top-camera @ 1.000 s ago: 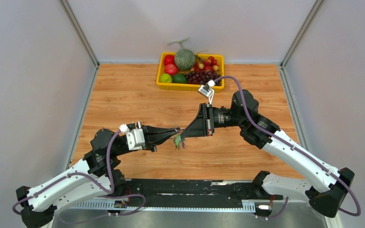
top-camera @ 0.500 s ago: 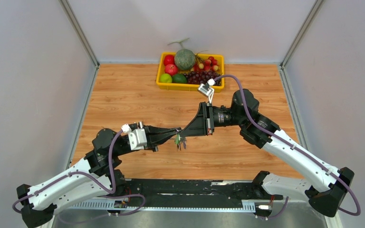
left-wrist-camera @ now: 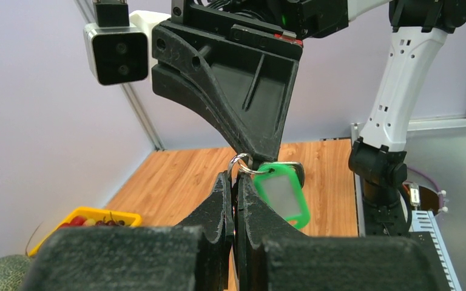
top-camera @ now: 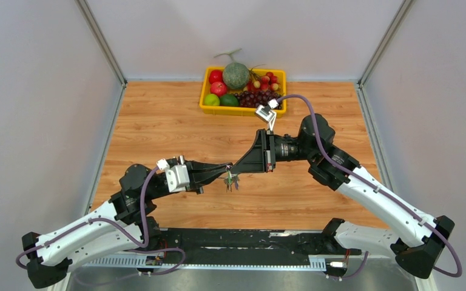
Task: Put the keys on the keyring
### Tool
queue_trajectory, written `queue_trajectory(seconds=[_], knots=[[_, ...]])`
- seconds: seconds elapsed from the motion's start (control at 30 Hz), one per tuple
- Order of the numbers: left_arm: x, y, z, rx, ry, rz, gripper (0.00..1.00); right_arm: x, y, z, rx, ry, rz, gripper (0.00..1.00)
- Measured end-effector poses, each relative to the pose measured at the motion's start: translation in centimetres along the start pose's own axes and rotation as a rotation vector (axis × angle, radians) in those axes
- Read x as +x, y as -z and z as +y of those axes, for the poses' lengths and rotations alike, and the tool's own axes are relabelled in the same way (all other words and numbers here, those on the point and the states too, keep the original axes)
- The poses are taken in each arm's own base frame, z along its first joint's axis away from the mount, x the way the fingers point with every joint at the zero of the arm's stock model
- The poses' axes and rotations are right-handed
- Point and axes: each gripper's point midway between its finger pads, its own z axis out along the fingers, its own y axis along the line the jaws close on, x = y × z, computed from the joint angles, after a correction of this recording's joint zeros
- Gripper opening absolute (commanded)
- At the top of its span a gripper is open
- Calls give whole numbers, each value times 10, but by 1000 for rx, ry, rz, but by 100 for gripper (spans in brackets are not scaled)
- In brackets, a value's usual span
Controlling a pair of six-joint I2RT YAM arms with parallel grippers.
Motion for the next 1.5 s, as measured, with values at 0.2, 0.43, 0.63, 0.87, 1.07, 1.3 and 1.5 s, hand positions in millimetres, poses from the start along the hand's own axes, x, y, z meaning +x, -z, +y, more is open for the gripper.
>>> queue_trajectory(seconds=[0.2, 0.43, 0.63, 0.87, 1.07, 1.3, 1.5], knots=[[0, -1, -2, 6, 0, -2, 0, -3, 3, 8, -16, 23, -23, 0], [1, -1, -4, 13, 3, 2, 0, -5, 4, 13, -28, 32, -36, 0], [0, -1, -5, 16, 4, 0, 2, -5, 4, 13, -28, 26, -36, 0], [0, -1, -5, 18, 5, -1, 31, -6, 4, 14, -33, 28, -39, 0], [2, -1, -12, 48, 15, 6, 43, -10, 3, 15, -33, 35, -58, 0], [5, -2, -14, 59, 20, 14, 47, -11, 3, 14, -28, 35, -67, 0], [11, -5, -11, 43, 25, 33, 49, -12, 3, 14, -28, 35, -68, 0]])
